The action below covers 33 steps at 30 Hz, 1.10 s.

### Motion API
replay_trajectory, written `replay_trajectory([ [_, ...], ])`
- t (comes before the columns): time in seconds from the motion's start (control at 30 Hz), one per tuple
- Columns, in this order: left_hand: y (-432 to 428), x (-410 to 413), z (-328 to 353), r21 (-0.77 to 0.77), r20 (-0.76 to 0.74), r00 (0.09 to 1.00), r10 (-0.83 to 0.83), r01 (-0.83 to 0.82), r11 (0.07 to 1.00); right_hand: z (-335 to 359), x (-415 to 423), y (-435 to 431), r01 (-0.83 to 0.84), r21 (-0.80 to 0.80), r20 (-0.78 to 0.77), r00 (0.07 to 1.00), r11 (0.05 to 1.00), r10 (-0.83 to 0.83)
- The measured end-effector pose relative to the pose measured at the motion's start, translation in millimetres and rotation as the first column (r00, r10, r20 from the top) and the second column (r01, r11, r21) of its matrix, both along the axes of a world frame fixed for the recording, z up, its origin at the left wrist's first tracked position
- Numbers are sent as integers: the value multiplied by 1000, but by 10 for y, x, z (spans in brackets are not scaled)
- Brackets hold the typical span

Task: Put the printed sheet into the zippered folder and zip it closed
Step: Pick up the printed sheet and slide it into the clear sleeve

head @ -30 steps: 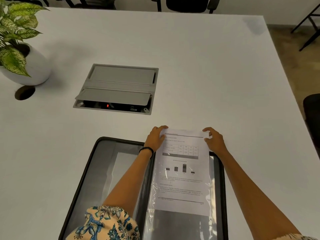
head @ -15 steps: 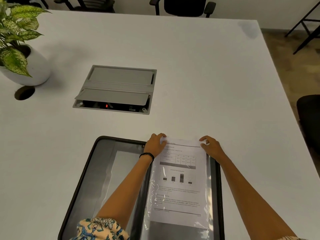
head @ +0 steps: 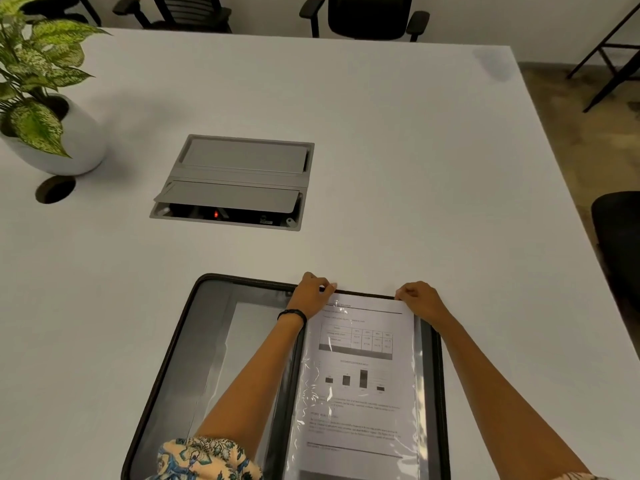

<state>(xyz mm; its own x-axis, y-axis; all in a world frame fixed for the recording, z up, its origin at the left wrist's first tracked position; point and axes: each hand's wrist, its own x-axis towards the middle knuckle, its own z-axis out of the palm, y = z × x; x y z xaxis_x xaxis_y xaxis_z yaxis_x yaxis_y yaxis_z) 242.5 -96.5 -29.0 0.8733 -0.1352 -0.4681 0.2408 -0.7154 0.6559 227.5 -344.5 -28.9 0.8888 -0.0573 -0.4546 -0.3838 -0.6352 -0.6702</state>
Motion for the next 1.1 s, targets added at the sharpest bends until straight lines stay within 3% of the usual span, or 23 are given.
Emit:
replay_trajectory([
  [0.37,-20,-56,-31,-3,-71,997,-8,8,1000,-41,-58,55,21,-1,46,999,1000,-20],
  [0.57,10,-141,-125,25,16,994,-109,109,994,-123,-167,53,4,-75,24,1000,997,-2],
  [0.8,169,-438,-192,-70,100,987,-122,129,989,-26,-459,127,51,-65,217,976,997,-36],
  [0.93,193,-564,-220,4,67,977,-205,205,979,-17,-758,186,158,25,250,955,987,-159],
  [1.1,313,-753,-144,-13,9,959,-283,283,959,-61,-1331,189,223,126,181,953,967,-244],
])
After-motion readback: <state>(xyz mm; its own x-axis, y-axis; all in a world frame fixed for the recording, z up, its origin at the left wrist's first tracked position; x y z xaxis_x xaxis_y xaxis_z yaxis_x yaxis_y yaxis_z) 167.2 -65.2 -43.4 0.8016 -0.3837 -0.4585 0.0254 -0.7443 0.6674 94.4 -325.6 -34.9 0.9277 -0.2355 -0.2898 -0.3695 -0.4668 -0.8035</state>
